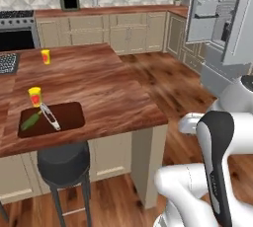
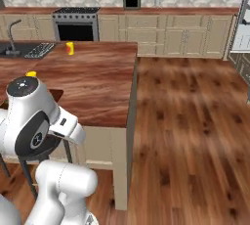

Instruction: Gather the lemon wedge and cucumber from the fridge and place them on a tray on the dining counter. Then gather the fish and steak from the fridge and place them on the other tray.

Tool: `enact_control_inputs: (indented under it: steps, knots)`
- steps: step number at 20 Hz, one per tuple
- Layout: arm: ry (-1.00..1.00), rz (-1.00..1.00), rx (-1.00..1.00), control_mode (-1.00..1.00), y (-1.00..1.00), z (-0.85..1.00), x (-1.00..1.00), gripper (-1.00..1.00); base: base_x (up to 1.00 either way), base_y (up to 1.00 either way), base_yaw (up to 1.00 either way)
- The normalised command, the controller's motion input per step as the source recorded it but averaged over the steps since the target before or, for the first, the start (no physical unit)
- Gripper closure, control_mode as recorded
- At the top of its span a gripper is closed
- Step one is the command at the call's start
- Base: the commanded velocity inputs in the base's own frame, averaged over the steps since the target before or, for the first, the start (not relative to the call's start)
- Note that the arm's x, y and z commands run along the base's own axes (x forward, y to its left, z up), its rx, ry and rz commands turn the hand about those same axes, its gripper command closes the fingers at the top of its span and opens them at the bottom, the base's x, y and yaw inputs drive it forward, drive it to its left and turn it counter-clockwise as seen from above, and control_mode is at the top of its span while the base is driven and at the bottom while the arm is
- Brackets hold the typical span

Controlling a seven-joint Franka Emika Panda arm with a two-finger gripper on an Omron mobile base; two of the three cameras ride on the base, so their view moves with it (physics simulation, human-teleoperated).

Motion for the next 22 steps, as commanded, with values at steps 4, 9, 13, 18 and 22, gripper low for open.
enact_control_inputs:
  steps: [4,9,13,18,22]
  knots:
    - [0.0,0.0,0.0,1.0,0.0,0.0,0.0,-1.0,0.06,-1.0,-0.17]
    - [0.0,0.0,0.0,1.0,0.0,0.0,0.0,-1.0,0.41,-1.0,-0.08]
    - [0.0,0.0,0.0,1.0,0.0,0.0,0.0,-1.0,0.8,-0.9,0.01]
    - [0.0,0.0,0.0,1.0,0.0,0.0,0.0,-1.0,0.99,-0.72,0.09]
    - [0.0,0.0,0.0,1.0,0.0,0.0,0.0,-1.0,1.0,-0.58,0.14]
